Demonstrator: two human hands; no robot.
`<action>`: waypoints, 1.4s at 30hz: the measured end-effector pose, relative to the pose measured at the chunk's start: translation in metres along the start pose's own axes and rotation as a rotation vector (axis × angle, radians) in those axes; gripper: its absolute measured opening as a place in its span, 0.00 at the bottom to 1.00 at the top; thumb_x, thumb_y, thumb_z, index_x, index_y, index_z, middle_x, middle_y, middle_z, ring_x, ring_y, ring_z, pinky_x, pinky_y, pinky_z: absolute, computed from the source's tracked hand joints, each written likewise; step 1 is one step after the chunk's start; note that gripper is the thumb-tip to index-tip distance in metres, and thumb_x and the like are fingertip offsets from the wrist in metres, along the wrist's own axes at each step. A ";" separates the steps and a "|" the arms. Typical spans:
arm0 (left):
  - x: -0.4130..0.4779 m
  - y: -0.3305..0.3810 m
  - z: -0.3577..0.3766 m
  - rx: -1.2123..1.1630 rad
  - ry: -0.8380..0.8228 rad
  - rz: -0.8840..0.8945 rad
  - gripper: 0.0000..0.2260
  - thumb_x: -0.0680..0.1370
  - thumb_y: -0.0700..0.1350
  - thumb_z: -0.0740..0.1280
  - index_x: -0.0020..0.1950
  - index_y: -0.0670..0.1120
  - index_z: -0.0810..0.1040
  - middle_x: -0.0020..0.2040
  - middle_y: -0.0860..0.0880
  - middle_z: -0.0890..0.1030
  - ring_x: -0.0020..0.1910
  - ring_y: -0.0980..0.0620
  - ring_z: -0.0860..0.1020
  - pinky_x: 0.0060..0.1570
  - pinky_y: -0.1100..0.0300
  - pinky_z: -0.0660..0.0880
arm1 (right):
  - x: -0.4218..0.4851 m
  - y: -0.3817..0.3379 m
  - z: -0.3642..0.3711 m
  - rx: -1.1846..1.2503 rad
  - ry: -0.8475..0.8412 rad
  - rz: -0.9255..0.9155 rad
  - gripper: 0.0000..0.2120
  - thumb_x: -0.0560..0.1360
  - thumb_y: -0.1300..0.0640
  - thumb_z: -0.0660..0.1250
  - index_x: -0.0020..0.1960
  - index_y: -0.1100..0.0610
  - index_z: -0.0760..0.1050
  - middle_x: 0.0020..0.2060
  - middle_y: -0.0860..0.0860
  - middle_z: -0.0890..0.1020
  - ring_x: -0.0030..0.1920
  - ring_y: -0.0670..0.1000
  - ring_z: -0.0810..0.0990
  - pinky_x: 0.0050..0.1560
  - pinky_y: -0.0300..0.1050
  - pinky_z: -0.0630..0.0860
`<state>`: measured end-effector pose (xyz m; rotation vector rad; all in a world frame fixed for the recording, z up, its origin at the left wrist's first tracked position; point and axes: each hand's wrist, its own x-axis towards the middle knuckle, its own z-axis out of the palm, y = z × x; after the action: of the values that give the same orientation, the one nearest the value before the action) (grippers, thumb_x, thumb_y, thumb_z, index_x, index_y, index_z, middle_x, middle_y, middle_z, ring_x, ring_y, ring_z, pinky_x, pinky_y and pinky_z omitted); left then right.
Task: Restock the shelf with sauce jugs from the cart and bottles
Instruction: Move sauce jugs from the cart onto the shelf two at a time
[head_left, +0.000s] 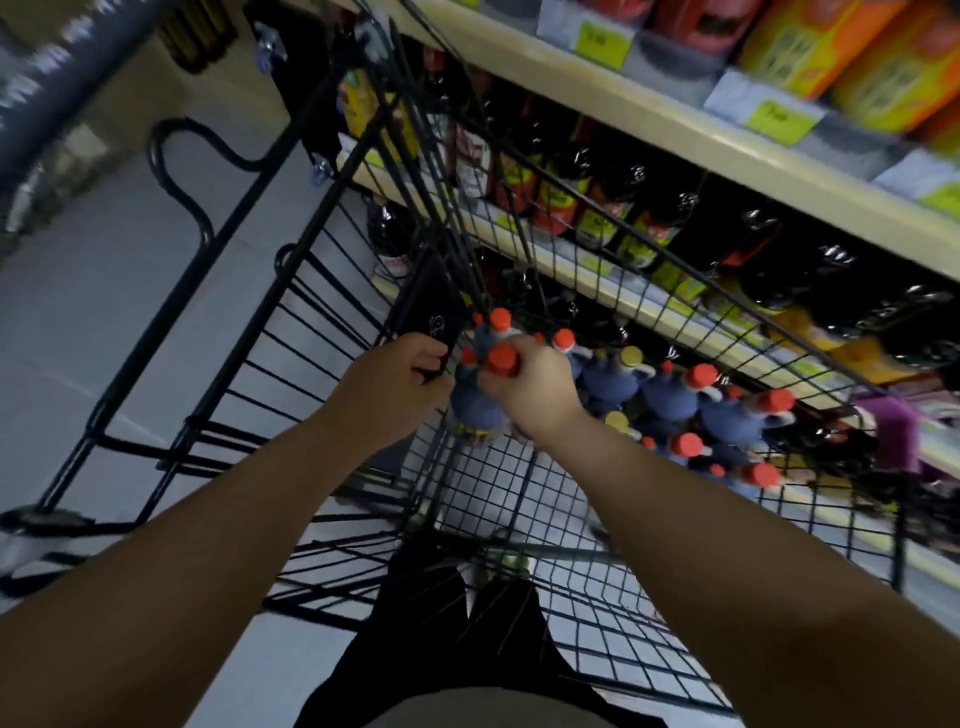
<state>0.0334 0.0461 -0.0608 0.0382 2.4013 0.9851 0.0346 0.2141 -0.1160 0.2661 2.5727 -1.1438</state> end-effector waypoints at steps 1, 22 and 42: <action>-0.005 0.006 0.001 -0.001 -0.009 -0.002 0.21 0.77 0.48 0.68 0.70 0.47 0.69 0.65 0.48 0.76 0.61 0.49 0.75 0.61 0.55 0.72 | -0.008 -0.006 -0.012 0.034 0.027 -0.045 0.07 0.74 0.59 0.69 0.44 0.63 0.74 0.33 0.52 0.73 0.33 0.49 0.70 0.32 0.42 0.64; -0.060 0.098 0.029 -0.255 -0.034 0.168 0.34 0.60 0.47 0.82 0.61 0.55 0.70 0.55 0.57 0.77 0.56 0.54 0.76 0.53 0.55 0.76 | -0.088 -0.052 -0.144 0.324 0.195 -0.228 0.11 0.70 0.55 0.74 0.36 0.59 0.75 0.29 0.48 0.72 0.33 0.46 0.70 0.35 0.42 0.66; 0.004 0.103 0.034 -0.357 -0.148 0.061 0.23 0.62 0.58 0.79 0.50 0.46 0.82 0.44 0.48 0.84 0.43 0.49 0.83 0.47 0.53 0.80 | -0.123 -0.007 -0.035 0.530 0.436 0.327 0.43 0.56 0.49 0.84 0.65 0.56 0.67 0.54 0.46 0.79 0.54 0.47 0.79 0.54 0.42 0.77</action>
<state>0.0284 0.1445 -0.0148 0.0523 2.0718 1.3746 0.1400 0.2306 -0.0454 1.1194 2.3644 -1.7625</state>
